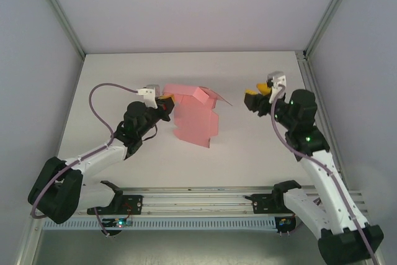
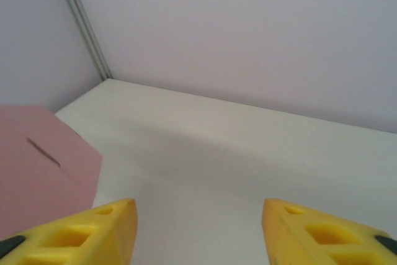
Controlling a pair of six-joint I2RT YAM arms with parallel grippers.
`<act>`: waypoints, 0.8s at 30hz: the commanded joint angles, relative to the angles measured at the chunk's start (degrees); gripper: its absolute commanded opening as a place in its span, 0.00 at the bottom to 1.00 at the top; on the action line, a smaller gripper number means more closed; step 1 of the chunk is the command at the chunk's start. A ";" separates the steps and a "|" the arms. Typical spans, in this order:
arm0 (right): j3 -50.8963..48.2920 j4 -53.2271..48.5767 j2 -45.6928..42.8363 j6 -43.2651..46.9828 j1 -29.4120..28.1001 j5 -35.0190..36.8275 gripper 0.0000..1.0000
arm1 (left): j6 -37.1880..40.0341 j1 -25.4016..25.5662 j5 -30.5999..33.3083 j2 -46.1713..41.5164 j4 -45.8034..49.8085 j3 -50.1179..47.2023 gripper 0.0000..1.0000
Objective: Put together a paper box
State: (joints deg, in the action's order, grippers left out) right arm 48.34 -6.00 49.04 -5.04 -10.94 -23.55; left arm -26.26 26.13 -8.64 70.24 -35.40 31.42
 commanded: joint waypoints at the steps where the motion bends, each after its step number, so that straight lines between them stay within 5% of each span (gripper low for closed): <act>1: 4.69 -2.32 5.99 5.13 0.39 -16.37 0.53 | 1.33 -0.55 -0.31 -1.83 1.65 -0.38 0.00; 4: 6.61 -2.19 11.39 7.20 -0.66 -29.75 0.51 | 0.65 -0.50 0.69 -2.23 1.74 -0.30 0.00; 13: 10.35 -3.01 18.75 10.40 -8.64 -32.81 0.50 | -1.09 -0.50 2.09 -1.88 2.10 0.79 0.00; 24: 10.98 0.72 22.44 9.69 -16.80 -16.56 0.48 | -3.30 -0.47 2.93 -0.96 3.17 1.55 0.00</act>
State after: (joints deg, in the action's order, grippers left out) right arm 58.52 -8.64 71.29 3.44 -26.06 -46.37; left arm -28.16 26.13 -6.57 69.49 -32.77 31.42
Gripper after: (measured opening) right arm 0.481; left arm 0.063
